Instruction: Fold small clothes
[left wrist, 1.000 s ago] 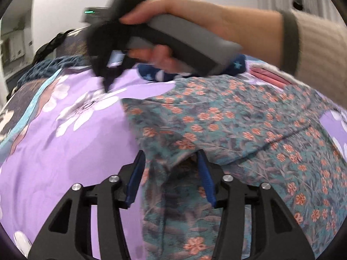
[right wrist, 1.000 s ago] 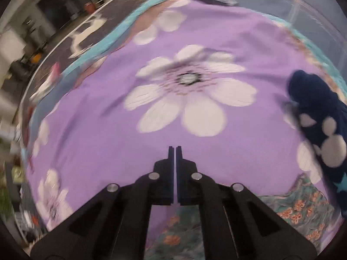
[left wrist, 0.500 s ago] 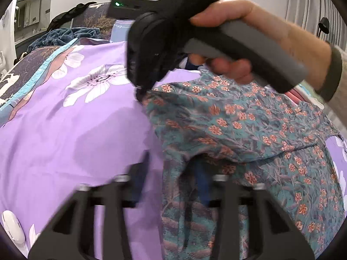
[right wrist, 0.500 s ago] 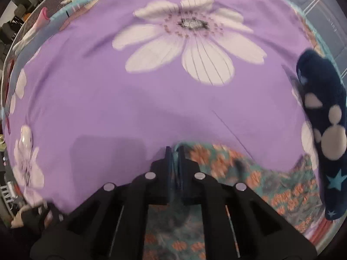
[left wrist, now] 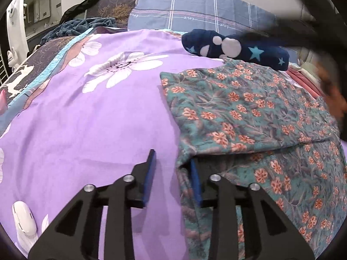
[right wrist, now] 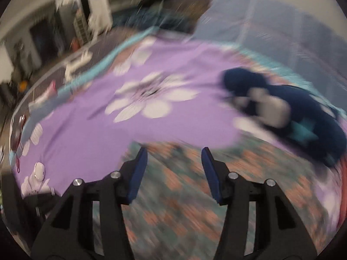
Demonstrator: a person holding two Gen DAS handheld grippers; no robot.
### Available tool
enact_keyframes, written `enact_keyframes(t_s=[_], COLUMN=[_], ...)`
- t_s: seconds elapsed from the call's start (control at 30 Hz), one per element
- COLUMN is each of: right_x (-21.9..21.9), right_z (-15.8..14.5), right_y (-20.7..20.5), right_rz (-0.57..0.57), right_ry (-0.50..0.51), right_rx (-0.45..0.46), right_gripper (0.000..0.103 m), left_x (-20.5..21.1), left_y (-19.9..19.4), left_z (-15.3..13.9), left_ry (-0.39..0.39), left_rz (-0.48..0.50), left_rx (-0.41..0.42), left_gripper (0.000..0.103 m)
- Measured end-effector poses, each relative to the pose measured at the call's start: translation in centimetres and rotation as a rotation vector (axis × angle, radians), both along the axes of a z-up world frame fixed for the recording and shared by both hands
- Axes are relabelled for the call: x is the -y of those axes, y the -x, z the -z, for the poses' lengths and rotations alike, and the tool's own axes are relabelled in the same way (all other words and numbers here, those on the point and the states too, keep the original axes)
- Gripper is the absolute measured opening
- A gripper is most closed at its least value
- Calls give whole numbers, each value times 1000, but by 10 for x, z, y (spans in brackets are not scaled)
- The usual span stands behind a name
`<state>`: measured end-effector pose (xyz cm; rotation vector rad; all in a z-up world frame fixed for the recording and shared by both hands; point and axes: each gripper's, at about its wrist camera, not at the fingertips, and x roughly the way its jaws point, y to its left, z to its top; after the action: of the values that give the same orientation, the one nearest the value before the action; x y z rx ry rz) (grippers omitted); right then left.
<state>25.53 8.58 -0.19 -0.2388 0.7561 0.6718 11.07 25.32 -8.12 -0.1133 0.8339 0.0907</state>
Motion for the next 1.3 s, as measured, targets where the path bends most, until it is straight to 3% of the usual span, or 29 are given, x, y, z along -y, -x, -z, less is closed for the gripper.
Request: enact_keyframes(t_s=[0.1, 0.17, 0.2, 0.27, 0.37, 0.43, 0.5, 0.53, 0.63, 0.7, 0.77, 0.87, 0.93, 1.0, 1.07, 1.1, 1.13, 1.23, 1.3], right_x=[68, 107, 126, 152, 185, 202, 207, 204, 181, 171, 179, 211, 240, 287, 351, 351, 380, 471, 515], right_z=[13, 32, 41, 57, 75, 89, 93, 94, 96, 98, 96, 82, 63, 41, 22, 22, 18, 24, 39], right_y=[32, 45, 50, 56, 58, 58, 60, 63, 69, 70, 71, 77, 86, 98, 109, 109, 110, 121, 133], right_rz=[92, 194, 222, 265, 352, 382, 382, 357, 310, 303, 303, 367, 413, 495, 628, 628, 693, 903, 1008], right_ry=[61, 113, 117, 90, 28, -41, -120, -141, -48, 1, -57, -168, -216, -265, -318, -318, -340, -468, -574], right_rx=[61, 49, 12, -77, -178, -231, -234, -220, -170, -152, -163, -171, -125, -59, -23, -23, -24, -94, -152], right_gripper=[54, 53, 49, 48, 48, 50, 57, 69, 89, 92, 92, 74, 63, 60, 52, 48, 46, 42, 42], left_x=[-3, -5, -6, -2, 7, 12, 19, 22, 41, 57, 72, 88, 85, 88, 91, 91, 91, 92, 98], left_y=[2, 5, 7, 14, 33, 41, 44, 43, 25, 3, -19, -48, -62, -56, -54, -53, -53, -55, -63], left_z=[-2, -5, -6, -9, -14, -25, -40, -47, -61, -61, -53, -28, 3, 7, 6, 5, 5, -3, -11], left_ry=[18, 12, -8, -65, -159, -183, -155, -129, -6, 65, 81, 19, 24, -7, -23, -23, -21, 26, 103], left_rz=[-2, -29, -50, -84, -110, -102, -74, -61, 17, 66, 98, 81, 43, 52, 55, 56, 54, 59, 79], left_rx=[10, 15, 5, -18, -27, -19, 16, 36, 85, 72, 43, -50, -152, -88, -82, -81, -83, -67, -44], left_gripper=[38, 49, 59, 70, 75, 75, 75, 75, 75, 75, 75, 75, 75, 75, 75, 75, 75, 75, 75])
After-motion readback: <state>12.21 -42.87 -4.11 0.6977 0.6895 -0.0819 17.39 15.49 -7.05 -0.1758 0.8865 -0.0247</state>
